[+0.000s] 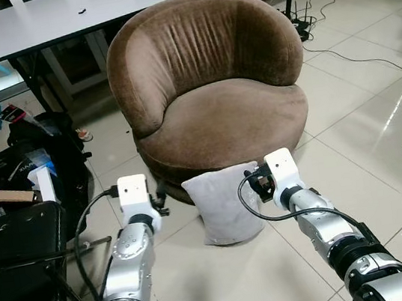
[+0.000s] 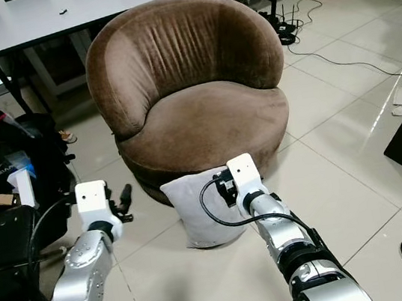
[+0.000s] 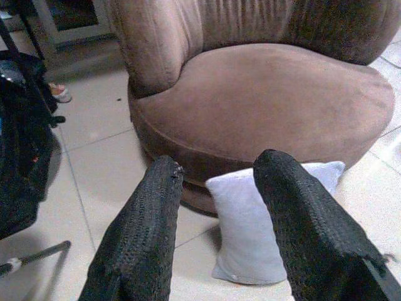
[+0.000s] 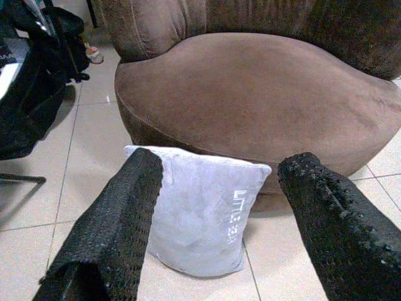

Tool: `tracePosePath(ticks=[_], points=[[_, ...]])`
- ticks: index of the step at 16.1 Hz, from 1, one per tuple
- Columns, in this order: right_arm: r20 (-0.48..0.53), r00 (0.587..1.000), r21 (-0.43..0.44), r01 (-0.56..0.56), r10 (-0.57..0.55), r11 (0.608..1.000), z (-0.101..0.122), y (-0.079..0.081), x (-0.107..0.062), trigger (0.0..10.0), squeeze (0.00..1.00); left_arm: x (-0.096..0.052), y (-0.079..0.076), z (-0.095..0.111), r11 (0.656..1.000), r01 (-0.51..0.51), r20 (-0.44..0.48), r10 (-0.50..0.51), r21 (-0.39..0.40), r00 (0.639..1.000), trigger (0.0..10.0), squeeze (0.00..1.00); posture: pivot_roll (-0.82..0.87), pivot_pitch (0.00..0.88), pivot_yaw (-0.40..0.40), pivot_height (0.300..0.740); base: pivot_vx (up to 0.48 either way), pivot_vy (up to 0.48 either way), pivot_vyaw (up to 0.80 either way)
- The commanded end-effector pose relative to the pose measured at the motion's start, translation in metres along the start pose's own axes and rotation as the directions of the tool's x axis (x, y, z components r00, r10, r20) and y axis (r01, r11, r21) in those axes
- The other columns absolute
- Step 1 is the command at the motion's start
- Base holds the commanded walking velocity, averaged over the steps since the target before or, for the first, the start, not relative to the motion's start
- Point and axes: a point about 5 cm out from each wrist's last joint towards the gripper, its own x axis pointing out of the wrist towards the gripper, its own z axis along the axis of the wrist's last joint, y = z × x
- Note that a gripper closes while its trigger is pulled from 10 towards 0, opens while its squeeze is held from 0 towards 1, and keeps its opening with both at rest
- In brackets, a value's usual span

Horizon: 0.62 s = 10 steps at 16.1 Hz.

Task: Move the pillow to the sofa from floor

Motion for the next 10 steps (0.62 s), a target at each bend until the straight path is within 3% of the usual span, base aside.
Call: tracePosePath(ticks=[1, 10], points=[[-0.002, 1.000, -0.001, -0.010, 0.010, 1.000, 0.0020, 0.0017, 0.0018, 10.0, 1.00, 0.0012, -0.0013, 0.0024, 1.000, 0.008, 0.010, -0.009, 0.016, 1.000, 10.0, 0.00, -0.11, 0.000, 0.065, 0.709, 0.000, 0.000, 0.00], [0.010, 1.000, -0.005, -0.021, 0.021, 1.000, 0.0028, 0.0038, 0.0017, 10.0, 1.00, 0.0005, -0.0055, -0.0006, 1.000, 0.019, -0.004, -0.019, -0.016, 1.000, 10.0, 0.00, -0.11, 0.000, 0.062, 0.709, 0.000, 0.000, 0.00]])
